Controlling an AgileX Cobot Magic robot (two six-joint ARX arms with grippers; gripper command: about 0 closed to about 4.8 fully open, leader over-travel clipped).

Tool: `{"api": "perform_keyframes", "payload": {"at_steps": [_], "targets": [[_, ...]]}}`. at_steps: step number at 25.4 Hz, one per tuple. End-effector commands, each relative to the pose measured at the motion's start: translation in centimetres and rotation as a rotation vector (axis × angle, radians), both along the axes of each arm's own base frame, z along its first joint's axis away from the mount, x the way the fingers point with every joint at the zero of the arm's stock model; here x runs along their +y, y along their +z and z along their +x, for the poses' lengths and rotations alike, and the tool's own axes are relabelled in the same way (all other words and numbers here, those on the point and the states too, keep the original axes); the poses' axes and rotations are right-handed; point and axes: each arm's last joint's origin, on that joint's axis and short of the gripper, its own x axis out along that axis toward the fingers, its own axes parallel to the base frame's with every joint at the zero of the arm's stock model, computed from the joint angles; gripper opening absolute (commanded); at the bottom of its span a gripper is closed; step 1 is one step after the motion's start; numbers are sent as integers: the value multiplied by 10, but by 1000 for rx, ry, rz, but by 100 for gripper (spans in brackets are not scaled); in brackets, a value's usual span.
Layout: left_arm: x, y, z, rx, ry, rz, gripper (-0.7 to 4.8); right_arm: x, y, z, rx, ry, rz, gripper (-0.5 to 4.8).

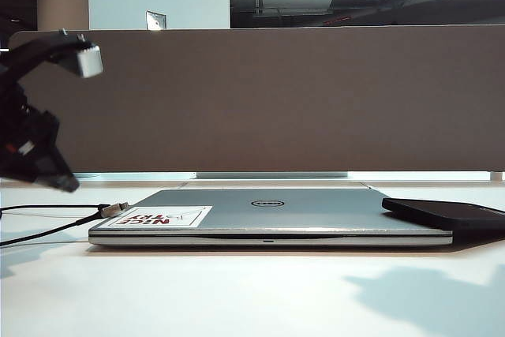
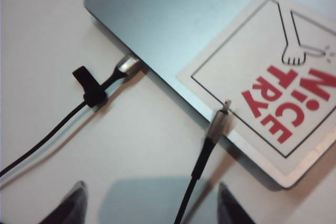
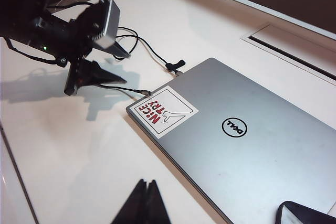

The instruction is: Pick up the charging cable and the phone, plug the charging cable into the charging port on the phone, and finally place them back on the table.

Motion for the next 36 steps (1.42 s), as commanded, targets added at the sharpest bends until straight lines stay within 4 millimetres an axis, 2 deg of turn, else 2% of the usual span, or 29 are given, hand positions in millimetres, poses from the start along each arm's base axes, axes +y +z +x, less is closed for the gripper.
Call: {"api": "perform_keyframes", "payload": {"at_steps": [1, 13, 25, 36], "targets": [[-1, -1, 3, -27, -40, 40, 301, 0, 4, 0, -21, 5, 25, -3], [-6, -4, 8, -78, -100, 86, 301, 0, 10, -1, -61, 10, 66, -3], [-10, -28, 21, -10, -103, 103, 300, -3, 15, -5, -99, 13, 101, -3], [-11, -31, 25, -30, -102, 98, 285, -3, 15, -5, -99, 11, 100, -3]]}}
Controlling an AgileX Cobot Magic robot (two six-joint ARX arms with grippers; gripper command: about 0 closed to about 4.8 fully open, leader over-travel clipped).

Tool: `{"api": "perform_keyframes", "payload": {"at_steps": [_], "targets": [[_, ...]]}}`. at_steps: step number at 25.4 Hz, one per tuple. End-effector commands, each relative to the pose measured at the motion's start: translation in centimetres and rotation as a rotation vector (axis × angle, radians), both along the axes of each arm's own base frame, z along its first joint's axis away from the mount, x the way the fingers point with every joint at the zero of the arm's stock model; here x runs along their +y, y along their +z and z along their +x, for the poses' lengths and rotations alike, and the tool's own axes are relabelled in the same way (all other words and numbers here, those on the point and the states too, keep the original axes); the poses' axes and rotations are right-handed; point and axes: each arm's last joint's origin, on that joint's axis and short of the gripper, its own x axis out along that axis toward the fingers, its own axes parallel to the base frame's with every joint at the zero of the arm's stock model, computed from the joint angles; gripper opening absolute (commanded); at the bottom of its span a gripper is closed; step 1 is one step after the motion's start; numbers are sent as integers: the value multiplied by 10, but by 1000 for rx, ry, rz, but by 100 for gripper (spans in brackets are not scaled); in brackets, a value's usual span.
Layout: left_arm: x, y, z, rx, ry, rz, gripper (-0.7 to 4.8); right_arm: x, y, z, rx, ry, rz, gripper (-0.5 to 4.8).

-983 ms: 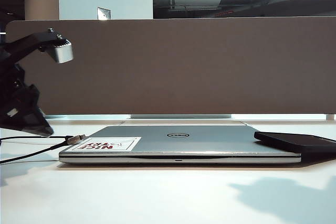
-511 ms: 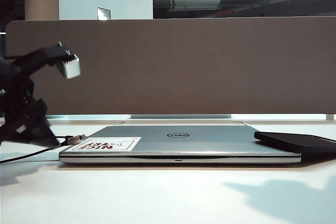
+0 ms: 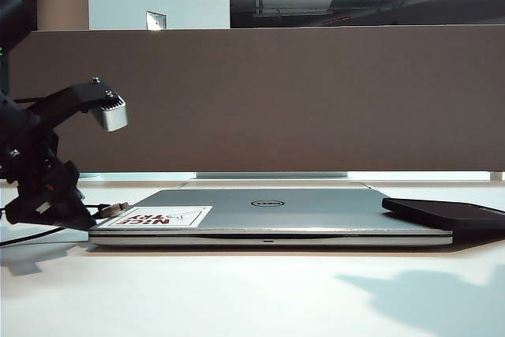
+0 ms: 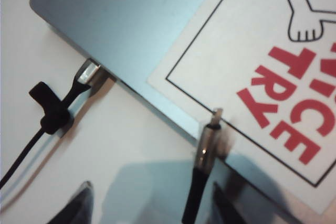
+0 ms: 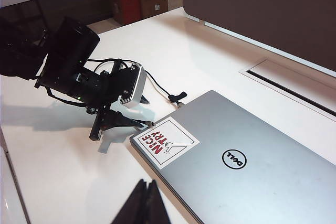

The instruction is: Pick up the charging cable and the phone, plug the charging cable into the charging port on the phone, and finally place them back on the table.

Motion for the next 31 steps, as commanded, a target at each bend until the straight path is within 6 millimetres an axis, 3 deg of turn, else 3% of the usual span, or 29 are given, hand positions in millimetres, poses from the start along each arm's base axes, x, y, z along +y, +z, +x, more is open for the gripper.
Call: {"api": "perform_keyframes", "payload": {"at_steps": [1, 31], "targets": [[0, 2, 1, -15, -3, -3, 285, 0, 4, 0, -20, 2, 20, -3], [-7, -3, 3, -19, -26, -4, 281, 0, 4, 0, -21, -4, 20, -3]]}}
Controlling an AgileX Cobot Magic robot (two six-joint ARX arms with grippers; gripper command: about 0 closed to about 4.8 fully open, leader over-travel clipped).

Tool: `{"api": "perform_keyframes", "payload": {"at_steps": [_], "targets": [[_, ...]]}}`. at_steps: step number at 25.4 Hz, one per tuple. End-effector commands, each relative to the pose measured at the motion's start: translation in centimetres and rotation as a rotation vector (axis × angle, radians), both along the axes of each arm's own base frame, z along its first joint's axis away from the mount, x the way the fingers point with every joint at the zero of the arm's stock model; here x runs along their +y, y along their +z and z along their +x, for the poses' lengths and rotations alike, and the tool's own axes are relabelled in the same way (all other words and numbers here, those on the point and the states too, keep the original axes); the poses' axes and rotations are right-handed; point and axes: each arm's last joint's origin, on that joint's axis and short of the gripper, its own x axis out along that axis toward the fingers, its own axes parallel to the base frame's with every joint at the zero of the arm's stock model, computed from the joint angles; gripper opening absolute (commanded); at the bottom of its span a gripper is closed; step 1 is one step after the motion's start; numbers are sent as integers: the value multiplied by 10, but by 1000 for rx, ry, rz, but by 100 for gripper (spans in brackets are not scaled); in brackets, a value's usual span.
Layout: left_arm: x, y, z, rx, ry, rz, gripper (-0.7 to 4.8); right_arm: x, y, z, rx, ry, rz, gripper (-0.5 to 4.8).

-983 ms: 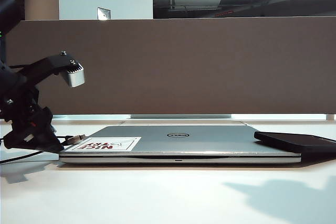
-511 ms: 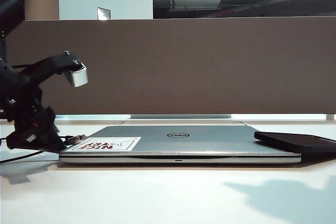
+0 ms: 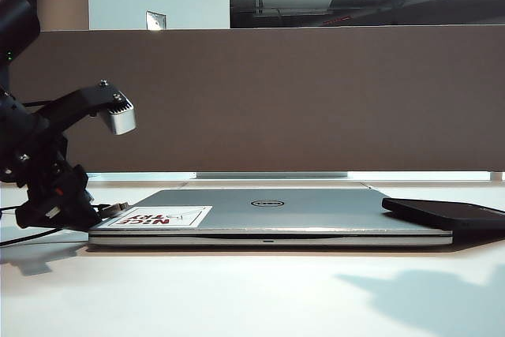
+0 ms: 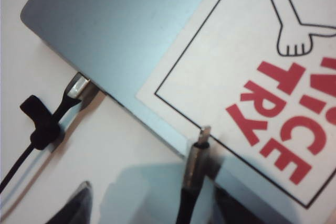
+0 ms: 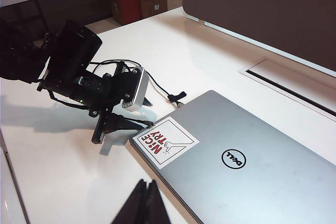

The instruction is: Pick up the charging cable and the phone, plug the charging cable into the charging port on the phone, and finally place them back on the table.

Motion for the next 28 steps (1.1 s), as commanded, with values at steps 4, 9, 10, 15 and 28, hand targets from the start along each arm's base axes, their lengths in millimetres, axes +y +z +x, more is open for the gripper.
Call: {"api": "perform_keyframes", "payload": {"at_steps": [4, 9, 10, 15, 28], "targets": [[0, 1, 1, -6, -1, -5, 133, 0, 4, 0, -21, -2, 19, -3], [0, 1, 1, -5, -1, -5, 121, 0, 5, 0, -31, -2, 28, -3], [0, 1, 1, -1, -1, -4, 121, 0, 6, 0, -35, -2, 31, -3], [-3, -1, -2, 19, -10, -2, -10, 0, 7, 0, -49, -2, 44, -3], [-16, 13, -9, -9, -20, -80, -8, 0, 7, 1, -47, -6, 42, -3]]}}
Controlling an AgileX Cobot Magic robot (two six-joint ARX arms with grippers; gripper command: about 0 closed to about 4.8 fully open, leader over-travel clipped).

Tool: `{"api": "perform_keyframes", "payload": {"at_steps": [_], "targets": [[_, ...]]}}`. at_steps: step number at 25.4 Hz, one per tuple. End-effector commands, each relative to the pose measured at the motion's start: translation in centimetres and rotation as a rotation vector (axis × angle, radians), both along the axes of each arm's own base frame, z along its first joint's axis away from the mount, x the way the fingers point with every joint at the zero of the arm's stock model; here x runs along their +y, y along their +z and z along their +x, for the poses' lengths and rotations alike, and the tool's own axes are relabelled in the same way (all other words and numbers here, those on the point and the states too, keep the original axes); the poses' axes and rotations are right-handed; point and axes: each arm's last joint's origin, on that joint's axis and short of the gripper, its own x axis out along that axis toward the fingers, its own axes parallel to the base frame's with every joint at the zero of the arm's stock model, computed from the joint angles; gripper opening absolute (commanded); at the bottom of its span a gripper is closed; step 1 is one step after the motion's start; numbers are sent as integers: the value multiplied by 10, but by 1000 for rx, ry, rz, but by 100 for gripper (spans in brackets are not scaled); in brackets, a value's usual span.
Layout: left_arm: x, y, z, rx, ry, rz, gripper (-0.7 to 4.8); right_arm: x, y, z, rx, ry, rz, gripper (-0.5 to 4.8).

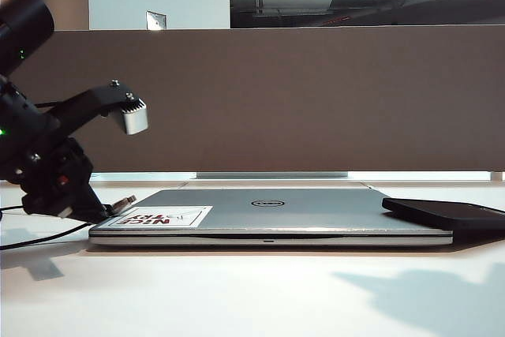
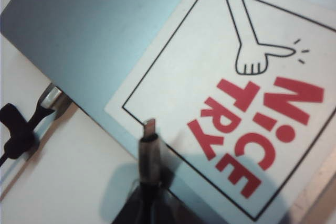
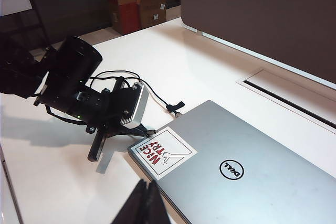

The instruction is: Pick up the charging cable and the phone, plug the charging cable into the charging port on the phone, and finally place them back on the table.

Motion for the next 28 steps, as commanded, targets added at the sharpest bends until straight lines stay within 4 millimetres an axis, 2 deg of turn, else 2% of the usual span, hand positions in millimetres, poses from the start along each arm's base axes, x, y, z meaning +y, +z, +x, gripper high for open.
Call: {"api": "perform_keyframes", "payload": {"at_steps": [1, 3, 9, 15, 18, 22, 28], "targets": [[-1, 16, -3, -49, 2, -76, -8, 0, 4, 0, -21, -3, 19, -3], [1, 31, -7, -81, 35, -139, -8, -1, 4, 1, -19, -35, 20, -3], [0, 52, -18, -40, 168, -374, -8, -2, 4, 3, 11, -110, 45, -3], [-19, 54, -28, 64, 190, -524, -8, -2, 1, 10, 63, -178, 63, -3], [-22, 54, -30, 171, 301, -668, -8, -10, 0, 17, 103, -273, 98, -3], [-22, 54, -30, 184, 315, -685, -8, -25, -5, 26, 160, -367, 98, -3], [-26, 54, -32, 135, 227, -604, -8, -40, -10, 36, 219, -379, 128, -3]]}}
